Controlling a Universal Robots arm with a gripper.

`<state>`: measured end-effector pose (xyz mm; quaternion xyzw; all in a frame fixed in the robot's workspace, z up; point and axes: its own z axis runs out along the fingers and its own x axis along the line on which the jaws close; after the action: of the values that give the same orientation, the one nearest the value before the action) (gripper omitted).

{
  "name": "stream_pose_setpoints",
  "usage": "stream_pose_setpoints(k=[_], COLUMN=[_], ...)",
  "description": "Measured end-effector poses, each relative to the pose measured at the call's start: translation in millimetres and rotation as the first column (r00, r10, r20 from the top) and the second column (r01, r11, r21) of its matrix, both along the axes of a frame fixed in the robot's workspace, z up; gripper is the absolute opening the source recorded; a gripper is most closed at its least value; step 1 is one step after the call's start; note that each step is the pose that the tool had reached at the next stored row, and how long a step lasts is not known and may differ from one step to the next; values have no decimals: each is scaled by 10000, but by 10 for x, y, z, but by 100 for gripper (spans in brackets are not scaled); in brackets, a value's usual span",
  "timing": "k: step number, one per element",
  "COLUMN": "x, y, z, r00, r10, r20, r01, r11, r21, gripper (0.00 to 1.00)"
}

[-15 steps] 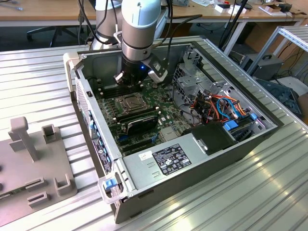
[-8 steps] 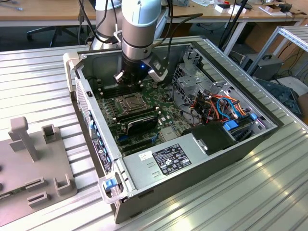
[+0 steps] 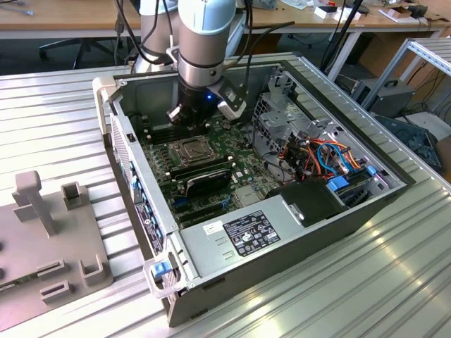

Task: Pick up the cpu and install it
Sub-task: 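Install the first cpu locking lever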

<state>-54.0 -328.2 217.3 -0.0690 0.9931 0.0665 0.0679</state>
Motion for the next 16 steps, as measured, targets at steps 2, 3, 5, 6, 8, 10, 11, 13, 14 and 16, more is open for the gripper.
stream_pose_setpoints(k=[2, 3, 5, 6, 8, 10, 11, 13, 14, 16], x=[1, 1, 0, 0, 1, 2, 2, 2, 3, 3], y=[0, -1, 0, 0, 0, 0, 0, 0, 0, 0], z=[0, 0, 1, 8, 42, 84, 121, 180, 199, 233], r00=[10000, 10000, 10000, 10000, 10000, 10000, 10000, 9999, 9999, 9996], r10=[2, 3, 2, 1, -2, -1, -1, -3, -2, -4], r20=[-10, -11, -12, -13, -16, -31, -53, -108, -141, -267], r01=[-2, -3, -2, -1, 2, 1, 0, 2, 1, 1], r11=[10000, 10000, 10000, 10000, 10000, 10000, 10000, 10000, 9999, 9999], r21=[-55, -58, -63, -67, -71, -76, -80, -97, -106, -126], gripper=[11, 11, 11, 11, 11, 11, 11, 11, 11, 11])
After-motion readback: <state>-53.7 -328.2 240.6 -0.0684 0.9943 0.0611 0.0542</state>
